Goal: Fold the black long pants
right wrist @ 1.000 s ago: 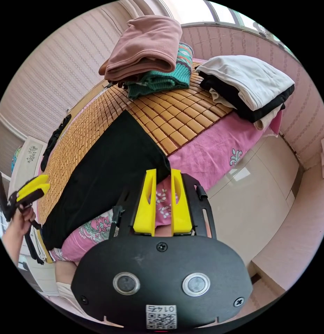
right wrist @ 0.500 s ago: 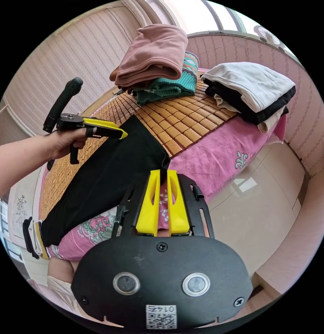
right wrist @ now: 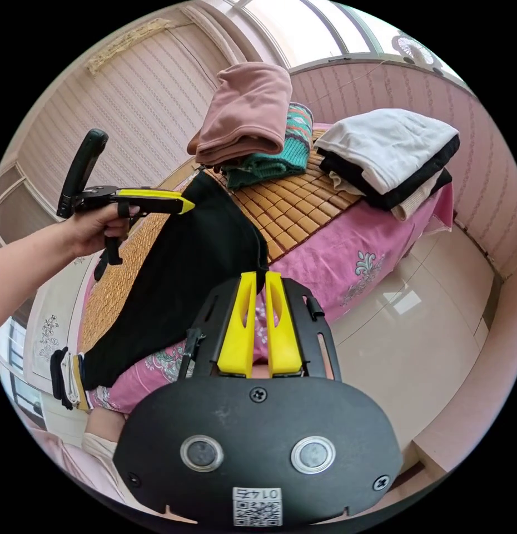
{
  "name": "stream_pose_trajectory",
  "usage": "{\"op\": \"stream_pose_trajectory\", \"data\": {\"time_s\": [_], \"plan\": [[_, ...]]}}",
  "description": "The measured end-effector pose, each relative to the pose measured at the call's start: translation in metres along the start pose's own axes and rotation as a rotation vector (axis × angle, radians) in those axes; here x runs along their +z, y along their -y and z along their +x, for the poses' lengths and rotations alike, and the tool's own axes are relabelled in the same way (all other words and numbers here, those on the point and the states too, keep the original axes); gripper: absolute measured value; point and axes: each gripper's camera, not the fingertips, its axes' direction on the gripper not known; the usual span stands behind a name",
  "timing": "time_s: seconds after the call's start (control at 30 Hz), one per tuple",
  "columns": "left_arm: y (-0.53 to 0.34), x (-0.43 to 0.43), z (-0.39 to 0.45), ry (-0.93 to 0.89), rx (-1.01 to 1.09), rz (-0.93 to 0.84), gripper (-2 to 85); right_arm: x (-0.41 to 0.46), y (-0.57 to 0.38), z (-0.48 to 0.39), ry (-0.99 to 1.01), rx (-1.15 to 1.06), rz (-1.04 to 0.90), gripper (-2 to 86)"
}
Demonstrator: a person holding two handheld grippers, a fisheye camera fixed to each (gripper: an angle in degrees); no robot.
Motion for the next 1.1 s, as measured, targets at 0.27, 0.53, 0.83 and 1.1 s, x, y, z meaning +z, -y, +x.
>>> {"op": "stream_pose_trajectory", "data": {"time_s": [0.27, 0.53, 0.83, 1.1], "plan": [[-0.057, -0.154, 0.027, -0.081, 0.007, 0.463, -0.5, -0.172, 0.025, -0.028, 0.114, -0.196, 0.300, 2.1], [-0.324, -0.234, -0.038, 0.074, -0.375, 0.471, 2.2, -0.107, -0.029, -0.255, 0.650, -0.656, 0.023, 3.1], [-0.694, -0.227, 0.014, 0.228, -1.152, 0.390, 4.6, 0.103, -0.201, -0.431, 0.543, -0.979, -0.698, 6.3], [-0.724, -0.174, 0.058, 0.110, -1.163, 0.394, 2.9, 0.154, -0.197, -0.469, 0.411, -1.002, -0.756, 5.7]]}}
